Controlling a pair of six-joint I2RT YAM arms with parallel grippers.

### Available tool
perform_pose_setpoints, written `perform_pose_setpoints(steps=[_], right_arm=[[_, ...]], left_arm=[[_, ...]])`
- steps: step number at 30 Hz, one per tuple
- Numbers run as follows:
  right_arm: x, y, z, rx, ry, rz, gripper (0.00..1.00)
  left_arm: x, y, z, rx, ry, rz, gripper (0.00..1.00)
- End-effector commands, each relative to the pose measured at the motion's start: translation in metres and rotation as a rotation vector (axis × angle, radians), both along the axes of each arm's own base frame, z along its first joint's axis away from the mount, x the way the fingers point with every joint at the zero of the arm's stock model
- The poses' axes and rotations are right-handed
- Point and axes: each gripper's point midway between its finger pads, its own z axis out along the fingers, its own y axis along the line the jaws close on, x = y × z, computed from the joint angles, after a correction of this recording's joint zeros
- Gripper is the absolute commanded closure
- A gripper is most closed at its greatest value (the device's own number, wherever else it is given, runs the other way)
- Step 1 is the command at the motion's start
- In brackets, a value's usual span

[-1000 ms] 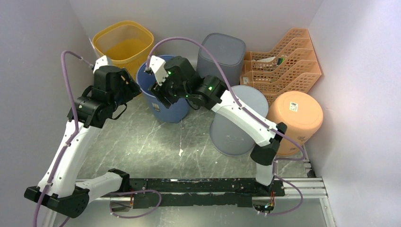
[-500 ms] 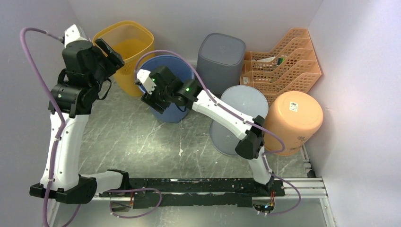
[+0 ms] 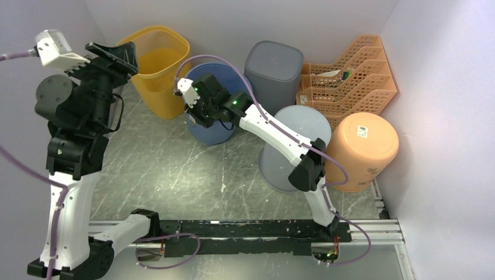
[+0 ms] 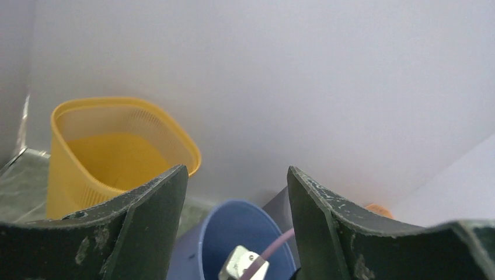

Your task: Turn the large container upside down

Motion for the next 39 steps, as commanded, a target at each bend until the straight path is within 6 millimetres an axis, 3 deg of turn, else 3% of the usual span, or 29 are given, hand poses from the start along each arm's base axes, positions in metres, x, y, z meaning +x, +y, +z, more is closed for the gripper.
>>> perform_pose_setpoints(steps=[1, 5, 11, 13, 15, 19, 23, 31, 36, 39], right_arm=[[-0.008, 0.010, 0.010, 0.069, 0.081, 0.029, 0.92], [-0.030, 0.022, 0.032, 0.166, 0.155, 0.112, 0.97], [-0.081, 0.045, 0.112, 0.449, 0.247, 0.302, 0.96], [-0.099, 0.055, 0.129, 0.513, 0.287, 0.367, 0.96], [-0.117, 0.063, 0.141, 0.560, 0.328, 0.419, 0.96], [-0.142, 0.077, 0.144, 0.631, 0.419, 0.471, 0.96], [-0.143, 0.092, 0.132, 0.702, 0.477, 0.482, 0.95], [-0.119, 0.125, 0.088, 0.760, 0.603, 0.489, 0.94], [-0.097, 0.141, 0.047, 0.731, 0.631, 0.419, 0.92], [-0.081, 0.138, 0.017, 0.670, 0.624, 0.319, 0.88]], left_arm=[[-0.009, -0.013, 0.032, 0.013, -0.156, -0.080, 0.25], [-0.017, -0.013, 0.041, 0.022, -0.189, -0.087, 0.25], [-0.031, -0.014, 0.058, 0.014, -0.231, -0.111, 0.25], [-0.034, -0.016, 0.063, 0.017, -0.240, -0.122, 0.25], [-0.037, -0.017, 0.068, 0.024, -0.245, -0.129, 0.25], [-0.045, -0.017, 0.081, 0.033, -0.270, -0.135, 0.25], [-0.048, -0.017, 0.084, 0.044, -0.270, -0.137, 0.25], [-0.042, -0.024, 0.079, 0.062, -0.239, -0.170, 0.25], [-0.037, -0.024, 0.072, 0.076, -0.215, -0.163, 0.25], [-0.035, -0.025, 0.070, 0.083, -0.207, -0.167, 0.25]])
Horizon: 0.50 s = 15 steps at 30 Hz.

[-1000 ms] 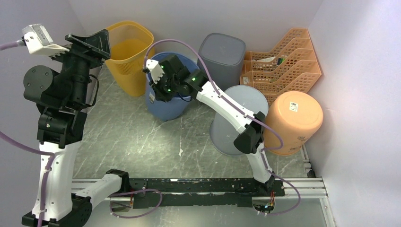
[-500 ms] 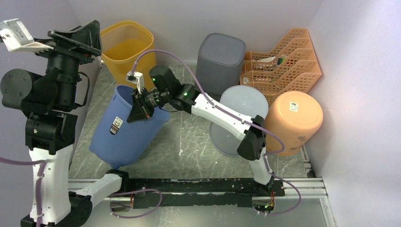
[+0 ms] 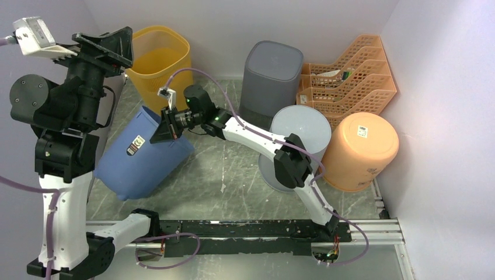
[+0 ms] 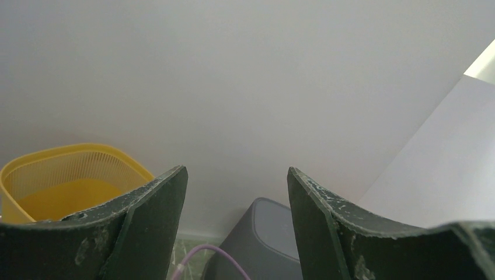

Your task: Turn the large container upside down

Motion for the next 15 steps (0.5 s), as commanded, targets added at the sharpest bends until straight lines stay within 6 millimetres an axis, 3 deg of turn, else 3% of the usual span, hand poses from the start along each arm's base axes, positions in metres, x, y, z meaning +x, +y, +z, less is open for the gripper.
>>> perform_pose_setpoints(steps=[1, 7, 10, 15], right_arm=[[0.019, -0.001, -0.010, -0.018, -0.046, -0.078, 0.86], [0.037, -0.027, -0.050, -0.162, -0.066, -0.187, 0.69], [0.041, -0.039, -0.064, -0.229, -0.089, -0.206, 0.66], [0.053, -0.058, -0.066, -0.249, -0.089, -0.265, 0.63]], left_arm=[[-0.002, -0.003, 0.000, 0.039, 0.002, -0.016, 0.25], [0.001, -0.002, -0.005, 0.060, 0.019, 0.000, 0.24], [0.005, -0.003, -0.011, 0.066, 0.032, -0.002, 0.25], [0.011, -0.007, -0.019, 0.073, 0.052, -0.017, 0.25]])
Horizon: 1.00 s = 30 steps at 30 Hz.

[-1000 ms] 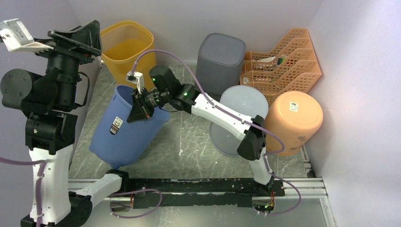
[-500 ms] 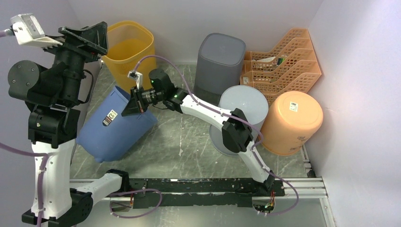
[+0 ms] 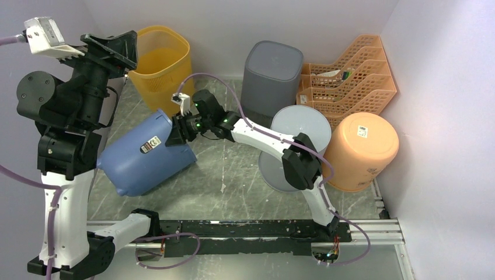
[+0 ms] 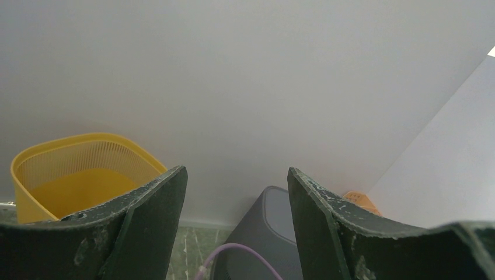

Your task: Turn the large container upside down

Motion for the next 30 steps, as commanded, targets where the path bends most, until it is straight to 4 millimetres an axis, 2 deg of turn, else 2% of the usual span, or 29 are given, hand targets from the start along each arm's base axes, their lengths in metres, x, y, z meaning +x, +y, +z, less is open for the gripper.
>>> perform_pose_setpoints(steps=[1, 5, 11, 16, 19, 23, 28, 30], right_arm=[[0.027, -0.026, -0.011, -0.078, -0.044, -0.115, 0.63], [0.033, -0.027, -0.002, -0.043, -0.041, -0.111, 0.65], [-0.004, -0.003, 0.011, 0.147, 0.119, 0.088, 0.88], [-0.036, 0.017, 0.059, 0.294, 0.083, 0.237, 0.91], [-0.050, 0.016, 0.094, 0.435, 0.117, 0.312, 0.92], [-0.064, 0.010, 0.127, 0.586, 0.141, 0.394, 0.91], [-0.067, 0.002, 0.138, 0.740, 0.238, 0.447, 0.91], [-0.062, 0.006, 0.126, 0.744, 0.291, 0.443, 0.91]], left_arm=[[0.001, -0.006, -0.005, 0.033, 0.005, -0.028, 0.25], [0.003, -0.006, -0.007, 0.039, 0.012, -0.028, 0.25], [0.002, -0.005, -0.006, 0.057, 0.016, -0.022, 0.25], [-0.001, -0.001, -0.002, 0.065, 0.010, 0.001, 0.25], [-0.004, 0.000, 0.003, 0.067, -0.001, 0.003, 0.25], [-0.005, 0.001, 0.009, 0.070, -0.011, 0.008, 0.25], [-0.002, -0.001, 0.010, 0.071, -0.011, 0.002, 0.25], [0.000, -0.002, 0.009, 0.072, -0.009, -0.002, 0.25]])
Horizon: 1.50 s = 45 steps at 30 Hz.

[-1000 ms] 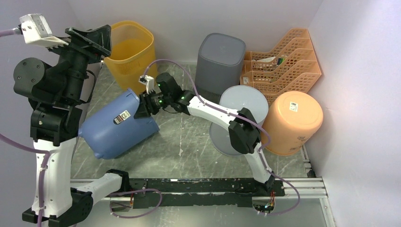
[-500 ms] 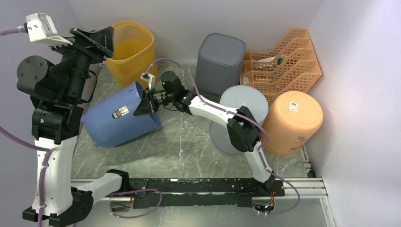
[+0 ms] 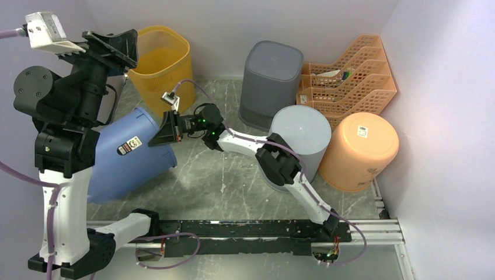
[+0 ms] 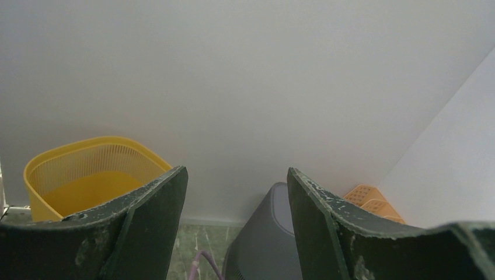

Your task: Turn the large container upside down

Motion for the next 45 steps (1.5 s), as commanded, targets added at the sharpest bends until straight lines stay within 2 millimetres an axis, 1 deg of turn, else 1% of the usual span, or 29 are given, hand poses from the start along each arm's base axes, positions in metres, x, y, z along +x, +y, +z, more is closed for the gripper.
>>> perform_pose_setpoints(steps=[1, 4, 5, 11, 12, 14, 19, 23, 29, 30, 31, 33, 34, 36, 39, 41, 45], right_arm=[[-0.005, -0.021, 0.045, 0.242, 0.025, 0.044, 0.91], [0.006, -0.022, 0.018, 0.204, 0.093, 0.021, 0.89], [0.012, -0.025, 0.010, 0.194, 0.117, 0.004, 0.88], [0.038, -0.041, -0.029, 0.144, 0.221, -0.049, 0.87], [0.042, -0.045, -0.035, 0.142, 0.233, -0.058, 0.87], [0.052, -0.053, -0.053, 0.118, 0.280, -0.091, 0.87], [0.073, -0.086, -0.093, 0.125, 0.415, -0.157, 0.86], [0.083, -0.097, -0.122, 0.035, 0.406, -0.202, 0.84], [0.107, -0.109, -0.151, -0.083, 0.371, -0.275, 0.71], [0.111, -0.109, -0.154, -0.103, 0.364, -0.284, 0.61], [0.114, -0.108, -0.157, -0.126, 0.350, -0.293, 0.57], [0.120, -0.105, -0.163, -0.174, 0.318, -0.314, 0.55], [0.123, -0.103, -0.172, -0.217, 0.321, -0.329, 0.54], [0.128, -0.101, -0.177, -0.266, 0.299, -0.350, 0.53], [0.134, -0.100, -0.189, -0.350, 0.276, -0.390, 0.51], [0.138, -0.100, -0.193, -0.399, 0.243, -0.423, 0.51], [0.153, -0.103, -0.200, -0.525, 0.164, -0.510, 0.48]], left_arm=[[-0.001, -0.001, 0.007, 0.015, -0.019, -0.007, 0.25], [0.002, -0.002, 0.008, 0.018, -0.019, -0.009, 0.26], [0.002, -0.002, 0.008, 0.021, -0.018, -0.007, 0.26], [0.008, -0.002, 0.006, 0.025, -0.010, -0.001, 0.26], [0.010, -0.003, 0.005, 0.025, -0.010, -0.003, 0.26], [0.012, -0.004, 0.004, 0.025, -0.008, -0.008, 0.26], [0.021, -0.008, 0.001, 0.029, 0.001, -0.015, 0.26], [0.030, -0.012, -0.002, 0.036, 0.014, -0.027, 0.26], [0.039, -0.015, -0.009, 0.042, 0.027, -0.033, 0.26], [0.041, -0.015, -0.010, 0.044, 0.033, -0.033, 0.26], [0.042, -0.015, -0.012, 0.046, 0.036, -0.032, 0.26], [0.045, -0.016, -0.015, 0.051, 0.043, -0.031, 0.26], [0.045, -0.016, -0.016, 0.053, 0.045, -0.031, 0.26], [0.048, -0.016, -0.019, 0.054, 0.049, -0.031, 0.26], [0.050, -0.018, -0.022, 0.057, 0.053, -0.036, 0.26], [0.053, -0.018, -0.024, 0.058, 0.056, -0.036, 0.26], [0.056, -0.019, -0.027, 0.060, 0.063, -0.037, 0.26]])
